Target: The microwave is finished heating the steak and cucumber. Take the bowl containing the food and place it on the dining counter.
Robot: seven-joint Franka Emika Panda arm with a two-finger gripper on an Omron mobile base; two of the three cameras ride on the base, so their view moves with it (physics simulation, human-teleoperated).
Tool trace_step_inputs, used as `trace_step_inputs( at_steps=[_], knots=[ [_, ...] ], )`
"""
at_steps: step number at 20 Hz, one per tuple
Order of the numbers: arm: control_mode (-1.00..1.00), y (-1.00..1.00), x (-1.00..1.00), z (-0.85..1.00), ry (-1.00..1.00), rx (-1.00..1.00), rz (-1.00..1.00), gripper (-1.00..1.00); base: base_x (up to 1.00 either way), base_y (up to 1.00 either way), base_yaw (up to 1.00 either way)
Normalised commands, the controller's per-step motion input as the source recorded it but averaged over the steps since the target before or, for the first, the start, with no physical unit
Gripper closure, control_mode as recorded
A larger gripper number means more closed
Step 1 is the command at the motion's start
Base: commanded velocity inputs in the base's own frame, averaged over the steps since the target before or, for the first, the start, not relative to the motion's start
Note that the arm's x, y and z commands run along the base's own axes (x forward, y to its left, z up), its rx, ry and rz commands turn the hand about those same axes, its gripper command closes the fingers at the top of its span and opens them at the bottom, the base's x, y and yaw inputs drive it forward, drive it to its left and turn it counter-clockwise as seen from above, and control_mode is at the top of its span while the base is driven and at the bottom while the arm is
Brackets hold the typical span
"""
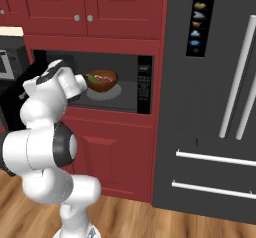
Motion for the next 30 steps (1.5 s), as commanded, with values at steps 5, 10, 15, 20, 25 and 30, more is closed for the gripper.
trace_step_inputs(
  at_steps=[5,10,15,20,25,30],
  knots=[
    [-1.00,0.02,0.06,0.00,0.01,-0.01,-0.02,-1.00,0.00,0.00,0.00],
    [-1.00,-0.97,0.00,0.04,-0.17,0.00,-0.11,-1.00,0.00,0.00,0.00],
    [-1.00,-1.00,0.14,0.07,-0.25,-0.04,-0.28,-1.00,0.00,0.00,0.00],
    [-1.00,-0.98,0.26,0.02,-0.26,-0.08,-0.34,-1.00,0.00,0.00,0.00],
    [-1.00,-0.78,0.48,0.18,-0.12,0.00,-0.47,-1.00,0.00,0.00,0.00],
    [-1.00,-0.30,0.85,0.17,-0.03,0.03,-0.45,-1.00,0.00,0.00,0.00]
  ],
)
